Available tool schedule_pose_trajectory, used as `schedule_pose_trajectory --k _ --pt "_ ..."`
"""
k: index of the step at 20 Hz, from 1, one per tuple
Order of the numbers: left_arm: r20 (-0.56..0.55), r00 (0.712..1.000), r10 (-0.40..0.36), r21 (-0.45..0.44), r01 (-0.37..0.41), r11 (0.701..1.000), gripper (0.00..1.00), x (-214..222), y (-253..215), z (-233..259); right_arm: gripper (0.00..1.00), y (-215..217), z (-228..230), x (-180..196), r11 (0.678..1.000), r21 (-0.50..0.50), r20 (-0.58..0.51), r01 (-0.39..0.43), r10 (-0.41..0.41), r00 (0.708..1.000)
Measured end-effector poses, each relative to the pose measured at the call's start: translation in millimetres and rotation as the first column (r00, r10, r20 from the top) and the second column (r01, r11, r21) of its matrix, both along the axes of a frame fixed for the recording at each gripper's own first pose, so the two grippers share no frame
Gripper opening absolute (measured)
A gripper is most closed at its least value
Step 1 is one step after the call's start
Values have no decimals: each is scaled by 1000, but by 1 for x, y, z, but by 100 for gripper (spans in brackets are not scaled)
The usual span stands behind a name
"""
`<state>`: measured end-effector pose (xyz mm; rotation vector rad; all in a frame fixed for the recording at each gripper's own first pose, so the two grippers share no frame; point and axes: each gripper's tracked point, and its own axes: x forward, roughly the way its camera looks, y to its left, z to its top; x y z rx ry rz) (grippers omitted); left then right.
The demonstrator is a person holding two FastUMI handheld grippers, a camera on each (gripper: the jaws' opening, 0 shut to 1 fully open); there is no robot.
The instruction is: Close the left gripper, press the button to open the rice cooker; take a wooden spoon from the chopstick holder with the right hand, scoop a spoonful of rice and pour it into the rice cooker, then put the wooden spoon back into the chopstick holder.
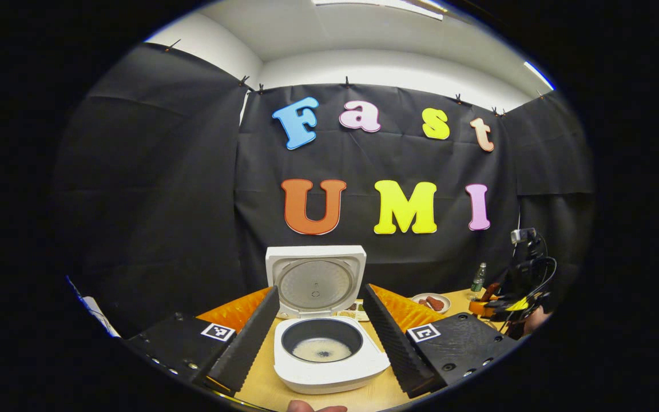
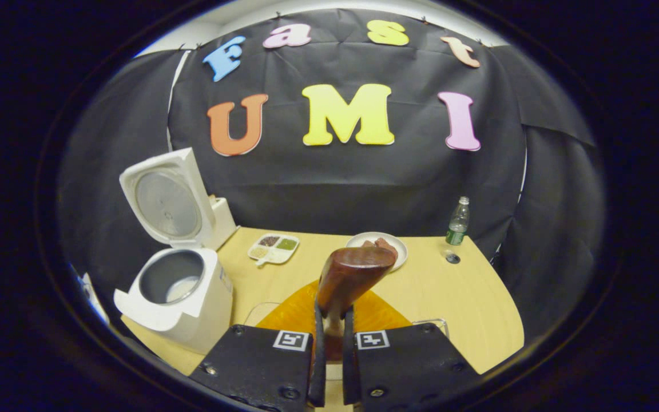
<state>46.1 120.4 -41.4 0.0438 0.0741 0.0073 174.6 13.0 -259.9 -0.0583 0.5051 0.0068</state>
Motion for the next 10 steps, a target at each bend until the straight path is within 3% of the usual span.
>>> schedule_pose_trajectory --k 7,10 --pt "-46 998 37 1 -37 999 94 -12 33 -13 17 11 -75 0 967 -249 -40 -43 35 999" --pt "-64 997 38 9 -38 999 94 -15 39 -18 17 21 -90 -6 968 -249 -53 -40 27 998"
